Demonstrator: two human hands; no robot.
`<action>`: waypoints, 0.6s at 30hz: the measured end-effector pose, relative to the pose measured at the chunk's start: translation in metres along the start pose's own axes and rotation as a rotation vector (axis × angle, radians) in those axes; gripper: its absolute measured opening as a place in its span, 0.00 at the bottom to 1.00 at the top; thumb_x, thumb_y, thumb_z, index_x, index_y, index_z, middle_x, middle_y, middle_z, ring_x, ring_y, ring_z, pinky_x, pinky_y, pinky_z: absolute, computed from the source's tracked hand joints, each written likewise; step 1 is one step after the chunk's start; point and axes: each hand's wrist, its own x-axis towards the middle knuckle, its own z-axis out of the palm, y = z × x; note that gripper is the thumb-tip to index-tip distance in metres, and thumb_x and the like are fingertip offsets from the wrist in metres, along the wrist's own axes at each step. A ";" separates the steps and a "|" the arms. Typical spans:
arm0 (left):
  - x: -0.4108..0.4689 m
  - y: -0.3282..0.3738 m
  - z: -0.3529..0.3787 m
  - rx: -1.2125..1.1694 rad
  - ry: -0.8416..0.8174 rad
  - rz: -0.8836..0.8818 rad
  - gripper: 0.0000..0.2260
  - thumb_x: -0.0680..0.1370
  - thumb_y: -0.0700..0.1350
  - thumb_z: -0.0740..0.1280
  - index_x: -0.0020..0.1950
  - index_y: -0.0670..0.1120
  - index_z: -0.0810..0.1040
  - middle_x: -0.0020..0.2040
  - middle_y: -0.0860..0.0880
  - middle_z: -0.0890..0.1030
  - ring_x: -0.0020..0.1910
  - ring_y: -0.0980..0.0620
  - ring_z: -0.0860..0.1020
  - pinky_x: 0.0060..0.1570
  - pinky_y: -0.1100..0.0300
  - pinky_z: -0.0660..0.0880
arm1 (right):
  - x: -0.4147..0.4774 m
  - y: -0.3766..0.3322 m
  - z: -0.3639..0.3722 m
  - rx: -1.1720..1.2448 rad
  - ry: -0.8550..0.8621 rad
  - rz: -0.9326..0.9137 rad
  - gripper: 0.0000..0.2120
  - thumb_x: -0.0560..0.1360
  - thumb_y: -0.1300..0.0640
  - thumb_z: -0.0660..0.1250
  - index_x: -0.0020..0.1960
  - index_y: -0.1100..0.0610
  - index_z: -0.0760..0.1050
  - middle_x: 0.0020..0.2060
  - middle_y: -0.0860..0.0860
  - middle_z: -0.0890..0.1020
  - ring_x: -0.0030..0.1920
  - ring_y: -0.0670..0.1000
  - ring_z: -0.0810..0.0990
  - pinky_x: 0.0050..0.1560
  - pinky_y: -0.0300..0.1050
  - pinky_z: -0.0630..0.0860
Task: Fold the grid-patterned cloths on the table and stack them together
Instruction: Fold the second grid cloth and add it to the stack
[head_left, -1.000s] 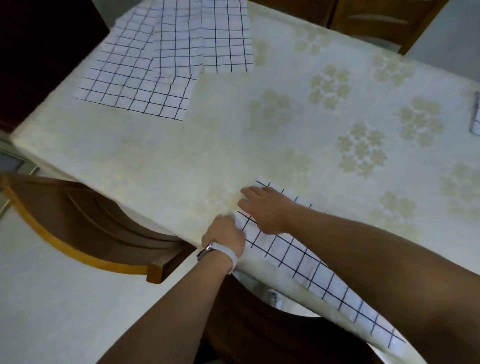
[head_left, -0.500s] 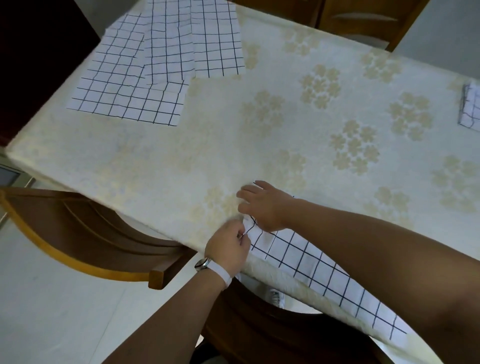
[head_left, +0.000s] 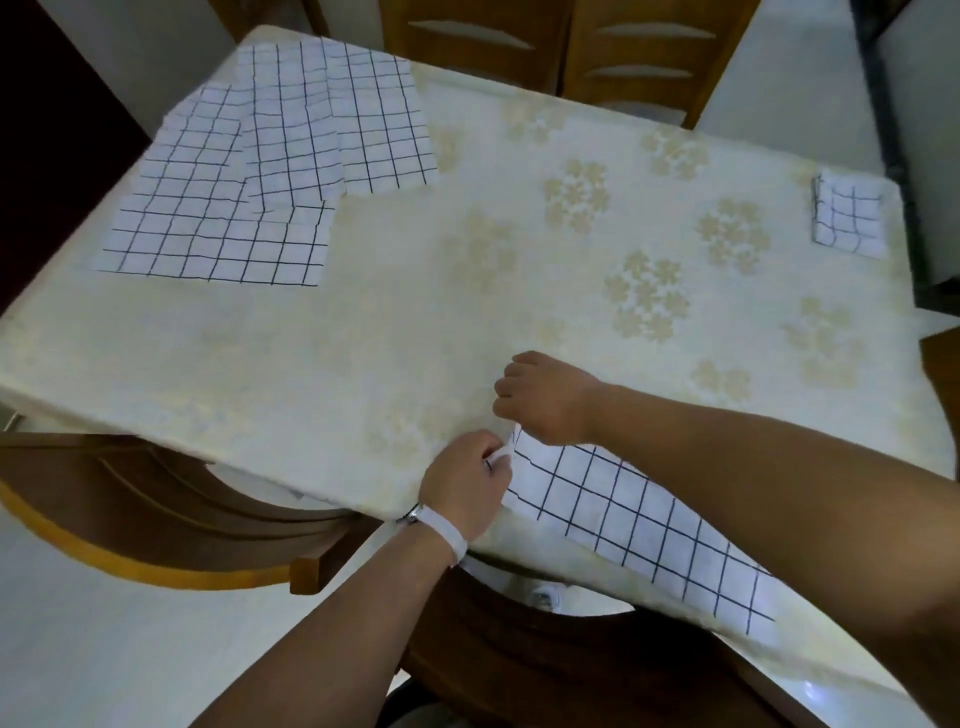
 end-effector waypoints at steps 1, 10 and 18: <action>-0.002 0.005 0.000 0.031 -0.006 0.062 0.09 0.78 0.45 0.63 0.37 0.50 0.70 0.36 0.53 0.71 0.37 0.52 0.70 0.38 0.59 0.64 | -0.009 0.001 -0.002 -0.001 0.041 0.011 0.09 0.59 0.64 0.74 0.38 0.57 0.78 0.33 0.53 0.78 0.37 0.58 0.79 0.49 0.54 0.79; -0.024 0.037 0.027 0.125 0.034 0.552 0.15 0.78 0.49 0.56 0.52 0.47 0.81 0.45 0.52 0.82 0.41 0.51 0.78 0.36 0.61 0.76 | -0.112 -0.011 0.010 0.013 0.101 0.224 0.04 0.69 0.64 0.69 0.39 0.57 0.78 0.37 0.52 0.80 0.41 0.57 0.79 0.49 0.49 0.78; -0.048 0.064 0.082 0.096 0.021 0.743 0.13 0.75 0.44 0.63 0.55 0.47 0.83 0.54 0.52 0.83 0.50 0.55 0.80 0.47 0.63 0.79 | -0.198 -0.033 0.047 0.053 0.190 0.290 0.10 0.77 0.60 0.60 0.50 0.59 0.80 0.50 0.54 0.83 0.54 0.59 0.81 0.52 0.53 0.79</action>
